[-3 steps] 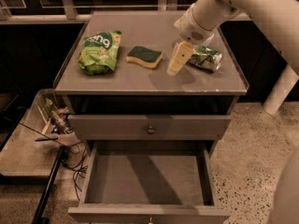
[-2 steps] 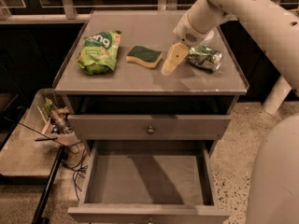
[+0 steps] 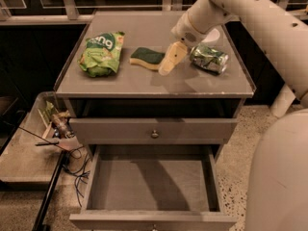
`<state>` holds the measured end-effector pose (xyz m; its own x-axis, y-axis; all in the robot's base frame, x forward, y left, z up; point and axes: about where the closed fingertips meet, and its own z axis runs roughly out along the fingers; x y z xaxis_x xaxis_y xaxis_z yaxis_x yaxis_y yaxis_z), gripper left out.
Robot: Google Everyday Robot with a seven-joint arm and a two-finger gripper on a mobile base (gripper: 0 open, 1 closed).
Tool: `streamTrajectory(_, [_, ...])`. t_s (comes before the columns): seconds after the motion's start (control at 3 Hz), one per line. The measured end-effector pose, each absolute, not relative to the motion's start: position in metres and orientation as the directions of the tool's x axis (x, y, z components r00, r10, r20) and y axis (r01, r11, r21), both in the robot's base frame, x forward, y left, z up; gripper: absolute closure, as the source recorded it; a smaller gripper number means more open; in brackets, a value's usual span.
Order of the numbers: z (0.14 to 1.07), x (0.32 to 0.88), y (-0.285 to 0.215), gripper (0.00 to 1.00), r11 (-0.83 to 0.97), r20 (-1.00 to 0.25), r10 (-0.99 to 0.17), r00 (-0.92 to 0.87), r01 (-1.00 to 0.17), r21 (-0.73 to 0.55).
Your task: Place sponge into middle drawer
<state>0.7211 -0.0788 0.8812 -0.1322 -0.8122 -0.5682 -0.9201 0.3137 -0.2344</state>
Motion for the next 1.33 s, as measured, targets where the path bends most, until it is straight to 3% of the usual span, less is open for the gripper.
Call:
streamTrajectory(0.67, [0.88, 0.747, -0.022, 0.0, 0.285, -0.66, -0.741, -0.124, -0.948, -0.142])
streamTrajectory(1.33, [0.871, 0.767, 0.001, 0.0, 0.333, -0.633, -0.756, -0.166, -0.93, -0.154])
